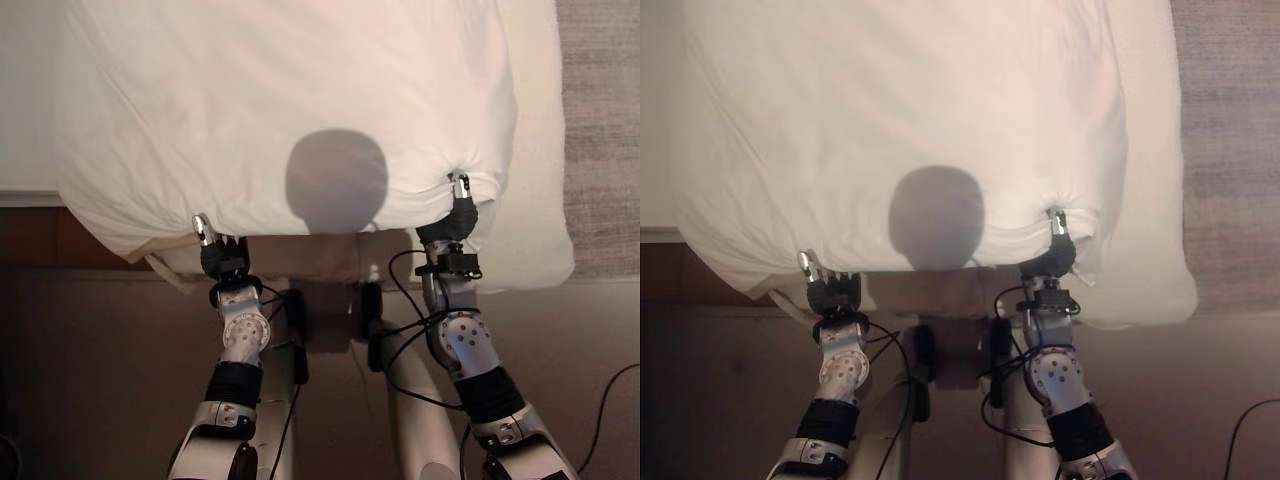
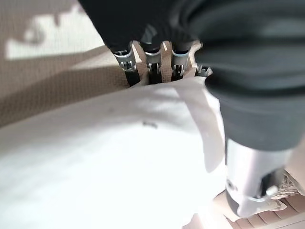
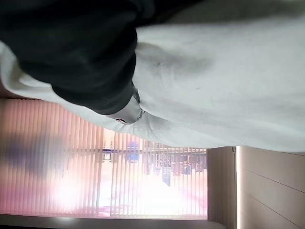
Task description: Make the bed
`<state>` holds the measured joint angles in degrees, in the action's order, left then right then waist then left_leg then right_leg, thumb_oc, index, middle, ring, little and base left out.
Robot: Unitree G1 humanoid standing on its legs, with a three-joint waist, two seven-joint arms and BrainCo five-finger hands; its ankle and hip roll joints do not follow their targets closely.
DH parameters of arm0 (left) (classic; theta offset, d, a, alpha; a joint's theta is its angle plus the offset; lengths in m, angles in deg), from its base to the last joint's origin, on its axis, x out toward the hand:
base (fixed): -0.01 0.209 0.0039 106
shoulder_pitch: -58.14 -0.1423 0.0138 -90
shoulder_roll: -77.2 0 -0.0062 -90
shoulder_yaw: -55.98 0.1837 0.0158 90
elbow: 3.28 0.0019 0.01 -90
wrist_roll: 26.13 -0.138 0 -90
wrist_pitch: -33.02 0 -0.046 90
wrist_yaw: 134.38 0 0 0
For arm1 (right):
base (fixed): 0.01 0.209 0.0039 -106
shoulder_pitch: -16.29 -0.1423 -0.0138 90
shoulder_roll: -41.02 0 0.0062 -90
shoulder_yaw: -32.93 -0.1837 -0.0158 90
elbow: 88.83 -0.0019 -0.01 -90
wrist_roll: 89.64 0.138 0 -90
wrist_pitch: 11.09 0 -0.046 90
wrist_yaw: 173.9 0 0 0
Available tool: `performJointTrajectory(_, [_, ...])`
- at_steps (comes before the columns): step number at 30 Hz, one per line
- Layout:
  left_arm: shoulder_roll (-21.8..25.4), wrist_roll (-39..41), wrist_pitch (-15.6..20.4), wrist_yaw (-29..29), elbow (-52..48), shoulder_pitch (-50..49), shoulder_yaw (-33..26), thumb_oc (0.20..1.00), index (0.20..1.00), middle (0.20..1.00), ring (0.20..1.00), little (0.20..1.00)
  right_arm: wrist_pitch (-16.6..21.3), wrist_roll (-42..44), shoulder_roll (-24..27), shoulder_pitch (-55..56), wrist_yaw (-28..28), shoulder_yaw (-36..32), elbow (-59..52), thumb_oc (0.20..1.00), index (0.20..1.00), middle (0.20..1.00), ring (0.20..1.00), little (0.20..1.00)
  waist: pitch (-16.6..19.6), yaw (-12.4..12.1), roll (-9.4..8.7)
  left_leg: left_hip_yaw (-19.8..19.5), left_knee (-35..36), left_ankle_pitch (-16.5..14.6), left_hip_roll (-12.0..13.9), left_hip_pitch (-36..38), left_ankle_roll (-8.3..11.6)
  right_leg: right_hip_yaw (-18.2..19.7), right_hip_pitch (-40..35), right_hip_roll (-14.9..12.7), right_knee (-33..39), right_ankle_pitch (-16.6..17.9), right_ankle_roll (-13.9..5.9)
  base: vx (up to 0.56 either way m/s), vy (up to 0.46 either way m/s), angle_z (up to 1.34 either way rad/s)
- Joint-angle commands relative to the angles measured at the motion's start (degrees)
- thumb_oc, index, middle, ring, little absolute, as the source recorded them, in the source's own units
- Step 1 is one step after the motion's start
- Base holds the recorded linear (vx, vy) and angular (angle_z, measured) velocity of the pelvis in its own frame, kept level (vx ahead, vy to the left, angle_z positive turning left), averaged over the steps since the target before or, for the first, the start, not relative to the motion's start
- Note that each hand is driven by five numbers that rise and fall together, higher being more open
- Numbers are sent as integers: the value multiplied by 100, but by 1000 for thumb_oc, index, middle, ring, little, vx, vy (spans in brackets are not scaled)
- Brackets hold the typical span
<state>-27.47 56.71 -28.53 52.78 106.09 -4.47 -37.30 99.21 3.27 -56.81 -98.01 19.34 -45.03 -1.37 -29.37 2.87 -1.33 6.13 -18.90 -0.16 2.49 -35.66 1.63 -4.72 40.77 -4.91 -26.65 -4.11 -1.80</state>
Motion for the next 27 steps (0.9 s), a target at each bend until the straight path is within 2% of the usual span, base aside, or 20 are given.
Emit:
performJointTrajectory(1, [218, -72, 183, -241, 274, 55, -113, 1000, 1000, 1000, 1000, 1000, 274, -58, -25, 450, 782, -226, -1118, 200, 200, 200, 200, 200, 780, 211, -42, -146, -100, -52, 260, -302, 281, 162, 66, -239, 331, 287, -495, 0, 0, 0])
performJointTrajectory(6, [317, -103, 220, -289, 326, 178, -231, 1000, 1000, 1000, 1000, 1000, 296, -47, -30, 472, 733, -179, -1095, 200, 200, 200, 200, 200, 818, 219, -50, -145, -149, -63, 278, -331, 292, 149, 77, -232, 312, 278, -490, 0, 0, 0])
performJointTrajectory(16, [230, 80, 270, -746, -166, -10, -325, 1000, 1000, 1000, 1000, 1000, 295, -27, -67, 536, 757, -207, -1083, 200, 200, 200, 200, 200, 810, 137, -77, -168, -131, -50, 264, -338, 295, 122, 66, -223, 304, 264, -485, 0, 0, 0])
performJointTrajectory(23, [320, -128, -186, -1511, -726, -348, -186, 1000, 1000, 1000, 1000, 1000, 252, -86, -99, 608, 828, -364, -1035, 200, 200, 200, 200, 200, 781, 72, -73, -224, -119, -78, 245, -286, 283, 102, 8, -202, 283, 203, -467, 0, 0, 0])
performJointTrajectory(27, [443, -188, -312, -1756, -858, -391, -153, 1000, 1000, 1000, 1000, 1000, 206, -95, -78, 660, 888, -450, -1020, 200, 200, 200, 200, 200, 803, 65, -56, -237, -104, -31, 234, -297, 285, 110, 14, -191, 310, 250, -458, 0, 0, 0])
